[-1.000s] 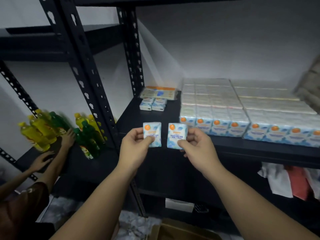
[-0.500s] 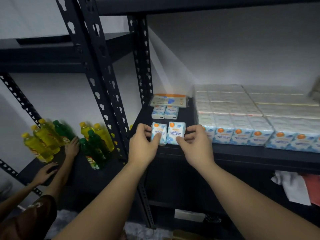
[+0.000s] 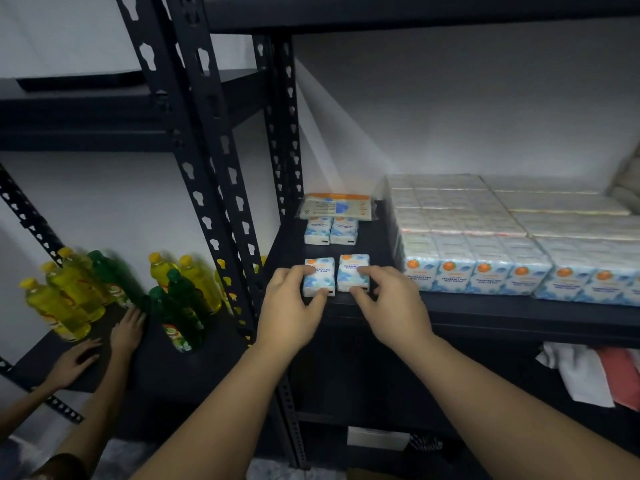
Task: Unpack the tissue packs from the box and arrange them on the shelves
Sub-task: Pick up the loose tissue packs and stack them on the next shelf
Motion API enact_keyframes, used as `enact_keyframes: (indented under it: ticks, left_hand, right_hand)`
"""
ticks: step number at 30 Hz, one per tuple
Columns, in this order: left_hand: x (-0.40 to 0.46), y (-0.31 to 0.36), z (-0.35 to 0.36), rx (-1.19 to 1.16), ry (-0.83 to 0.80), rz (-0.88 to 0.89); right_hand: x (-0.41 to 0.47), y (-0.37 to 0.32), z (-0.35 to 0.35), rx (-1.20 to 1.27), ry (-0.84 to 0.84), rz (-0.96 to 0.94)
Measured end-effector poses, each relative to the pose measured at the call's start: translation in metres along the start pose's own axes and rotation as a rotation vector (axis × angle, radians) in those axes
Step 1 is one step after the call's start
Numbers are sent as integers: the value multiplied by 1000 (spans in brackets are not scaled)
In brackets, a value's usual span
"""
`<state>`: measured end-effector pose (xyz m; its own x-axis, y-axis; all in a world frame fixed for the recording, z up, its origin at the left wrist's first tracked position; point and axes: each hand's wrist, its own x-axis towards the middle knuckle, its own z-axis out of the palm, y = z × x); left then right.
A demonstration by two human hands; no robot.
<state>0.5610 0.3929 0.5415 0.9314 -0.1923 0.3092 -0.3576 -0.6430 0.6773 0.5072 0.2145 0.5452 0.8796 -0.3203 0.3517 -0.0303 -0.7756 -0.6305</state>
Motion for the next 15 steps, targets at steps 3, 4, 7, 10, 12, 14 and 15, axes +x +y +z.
enact_keyframes:
  ticks: [3,4,7,10,12,14,15]
  left_hand:
    - [7,-1,2,44,-15,4]
    - [10,-1,2,59,-20,-1]
    - [22,-1,4,72,-27,-23]
    - [36,0,6,83,-34,-21]
    - [44,1,8,89,-37,-28]
    - [50,1,10,90,-38,-42]
    - [52,2,11,91,-36,-49]
  right_hand:
    - [8,-5,5,-117,-37,-28]
    - [11,-7,7,-143,-47,-35]
    - [20,-11,12,-156,-53,-38]
    - [30,-12,16,-137,-64,-15]
    - [35,-12,18,-124,-68,-11]
    - [39,-11,20,-120,-69,-12]
    - [41,-10,21,-121,-69,-11]
